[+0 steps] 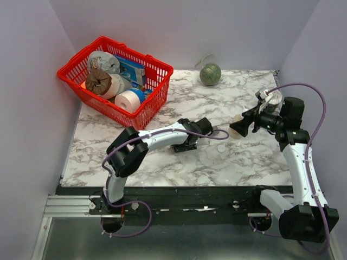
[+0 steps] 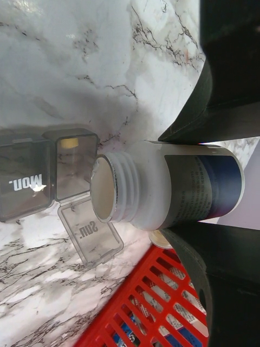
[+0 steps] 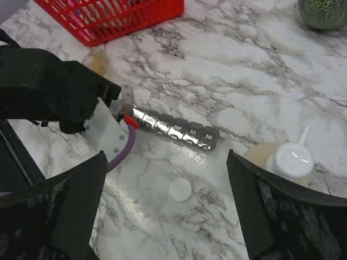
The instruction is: Sort the pills into containers
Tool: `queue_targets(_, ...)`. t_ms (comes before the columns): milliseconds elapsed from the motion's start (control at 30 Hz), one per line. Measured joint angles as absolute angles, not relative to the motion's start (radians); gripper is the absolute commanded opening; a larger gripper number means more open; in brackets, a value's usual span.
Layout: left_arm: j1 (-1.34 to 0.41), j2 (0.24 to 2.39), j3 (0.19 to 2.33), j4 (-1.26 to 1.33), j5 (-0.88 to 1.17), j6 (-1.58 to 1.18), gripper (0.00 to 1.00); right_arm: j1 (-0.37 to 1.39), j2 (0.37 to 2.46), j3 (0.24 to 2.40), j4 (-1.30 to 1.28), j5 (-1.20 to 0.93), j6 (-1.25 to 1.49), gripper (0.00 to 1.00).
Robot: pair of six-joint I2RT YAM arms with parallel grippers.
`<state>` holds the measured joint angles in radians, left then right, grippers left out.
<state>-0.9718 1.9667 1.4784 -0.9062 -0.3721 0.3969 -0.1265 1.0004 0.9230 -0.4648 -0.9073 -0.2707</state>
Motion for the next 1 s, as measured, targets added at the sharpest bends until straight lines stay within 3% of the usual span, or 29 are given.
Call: queue_targets(1000, -1.003, 1.988, 1.478, -0.903, -0.434, 0.422, 0.0, -0.127, 1.0, 0.925, -0.465, -0.907, -0.271, 1.0)
